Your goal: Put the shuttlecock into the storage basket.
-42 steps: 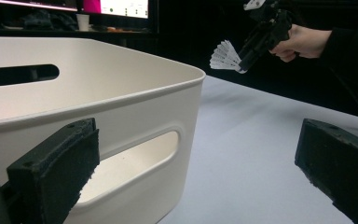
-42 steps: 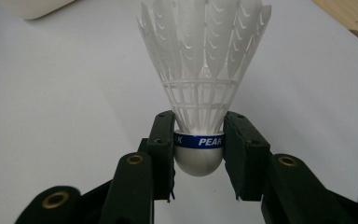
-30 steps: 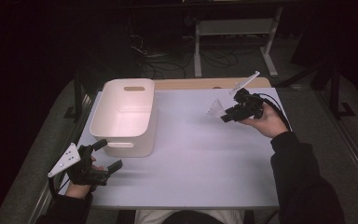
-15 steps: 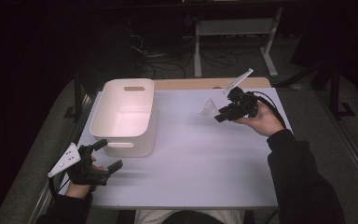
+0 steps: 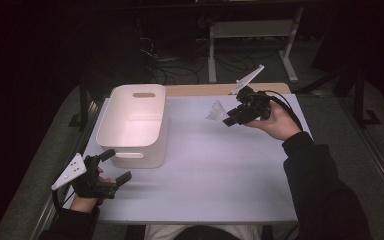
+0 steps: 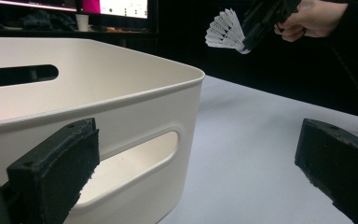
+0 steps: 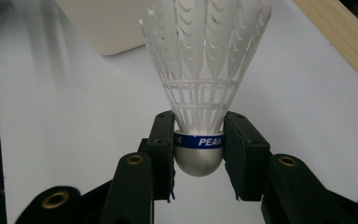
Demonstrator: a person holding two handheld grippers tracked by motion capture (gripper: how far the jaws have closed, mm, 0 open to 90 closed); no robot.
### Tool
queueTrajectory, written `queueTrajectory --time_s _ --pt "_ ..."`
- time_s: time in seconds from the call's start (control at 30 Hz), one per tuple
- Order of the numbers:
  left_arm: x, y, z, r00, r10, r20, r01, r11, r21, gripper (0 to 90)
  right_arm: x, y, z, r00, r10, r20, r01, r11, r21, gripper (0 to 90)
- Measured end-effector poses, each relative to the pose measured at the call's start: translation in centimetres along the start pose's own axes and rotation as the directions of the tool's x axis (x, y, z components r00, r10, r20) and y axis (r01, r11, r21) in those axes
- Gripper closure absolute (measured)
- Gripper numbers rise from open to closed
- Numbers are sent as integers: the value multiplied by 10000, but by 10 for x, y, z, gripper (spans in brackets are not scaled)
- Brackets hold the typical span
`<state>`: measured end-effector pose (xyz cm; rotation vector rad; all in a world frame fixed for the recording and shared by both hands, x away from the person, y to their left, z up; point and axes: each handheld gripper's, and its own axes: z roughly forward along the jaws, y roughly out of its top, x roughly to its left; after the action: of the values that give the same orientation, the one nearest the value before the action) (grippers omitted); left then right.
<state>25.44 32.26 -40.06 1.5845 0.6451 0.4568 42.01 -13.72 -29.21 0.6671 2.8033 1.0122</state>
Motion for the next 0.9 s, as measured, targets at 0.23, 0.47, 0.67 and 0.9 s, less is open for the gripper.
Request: queueTrajectory --time_s 0.23,0.47,0.67,0.9 --pt "0 0 0 10000 17 6 -17 10000 -4 0 5 13 -1 9998 -211 -60 211 9998 47 643" --pt "0 0 0 10000 20 8 -20 10000 -7 0 13 30 -1 9981 -590 -168 592 9982 100 643" --pt "0 0 0 10000 28 7 -28 10000 -5 0 17 40 -2 9969 -762 -203 765 9970 110 643" --pt "0 0 0 10000 13 -6 -13 10000 -5 0 22 52 1 9948 -987 -246 992 9949 186 643"
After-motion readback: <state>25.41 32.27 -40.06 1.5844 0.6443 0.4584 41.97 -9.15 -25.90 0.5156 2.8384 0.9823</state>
